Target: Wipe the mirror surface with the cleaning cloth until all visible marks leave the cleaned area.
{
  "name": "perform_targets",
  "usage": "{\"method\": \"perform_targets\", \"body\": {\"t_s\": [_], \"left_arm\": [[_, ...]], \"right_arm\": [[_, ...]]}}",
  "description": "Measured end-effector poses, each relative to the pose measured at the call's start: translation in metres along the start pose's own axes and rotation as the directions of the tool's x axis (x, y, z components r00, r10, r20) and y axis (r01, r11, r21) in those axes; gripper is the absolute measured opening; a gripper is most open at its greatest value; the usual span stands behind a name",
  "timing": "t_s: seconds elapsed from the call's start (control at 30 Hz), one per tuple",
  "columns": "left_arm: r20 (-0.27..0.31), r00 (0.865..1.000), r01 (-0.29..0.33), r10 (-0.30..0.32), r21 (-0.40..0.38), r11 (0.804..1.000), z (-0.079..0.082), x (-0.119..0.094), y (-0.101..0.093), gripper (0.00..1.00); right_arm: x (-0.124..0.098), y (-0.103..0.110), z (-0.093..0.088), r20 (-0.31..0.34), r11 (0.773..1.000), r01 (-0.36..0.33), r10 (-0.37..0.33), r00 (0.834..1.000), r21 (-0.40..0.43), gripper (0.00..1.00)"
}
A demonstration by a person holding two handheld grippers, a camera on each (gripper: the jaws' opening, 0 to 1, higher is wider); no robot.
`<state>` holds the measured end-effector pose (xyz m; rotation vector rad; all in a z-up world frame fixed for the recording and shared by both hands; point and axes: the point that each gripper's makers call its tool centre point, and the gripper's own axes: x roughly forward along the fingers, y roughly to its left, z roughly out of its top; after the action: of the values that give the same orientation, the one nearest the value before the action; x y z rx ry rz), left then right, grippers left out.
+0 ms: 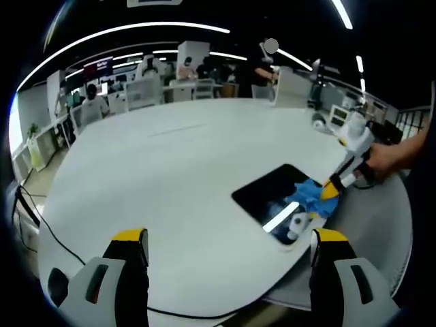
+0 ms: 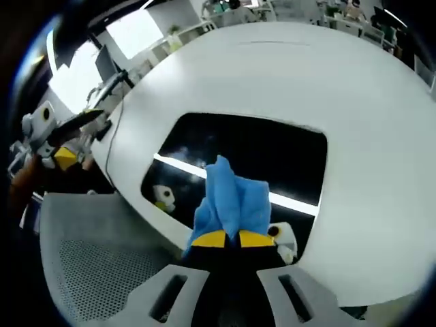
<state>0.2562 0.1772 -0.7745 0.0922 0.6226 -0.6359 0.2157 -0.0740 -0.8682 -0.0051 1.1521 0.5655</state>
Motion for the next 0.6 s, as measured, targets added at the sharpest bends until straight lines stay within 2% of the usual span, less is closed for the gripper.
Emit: {"method": "perform_targets", "body": {"t_s": [0.3, 0.6], "left_arm": [[-0.001, 1.0, 0.003, -0.003, 0.005, 1.0, 0.005, 0.002, 0.0, 1.0], [-0.003, 1.0, -0.001, 0.002, 0.003, 1.0, 0.005, 0.003, -0.003, 1.0]], "right_arm": [[-0.001, -0.002, -0.001, -0.006, 0.999, -0.038, 0.038, 0.999, 0.038, 0.0], [-0.009, -0.019, -0.003, -0.006, 0.997, -0.027, 0.027, 1.0, 0.068, 0.0]]}}
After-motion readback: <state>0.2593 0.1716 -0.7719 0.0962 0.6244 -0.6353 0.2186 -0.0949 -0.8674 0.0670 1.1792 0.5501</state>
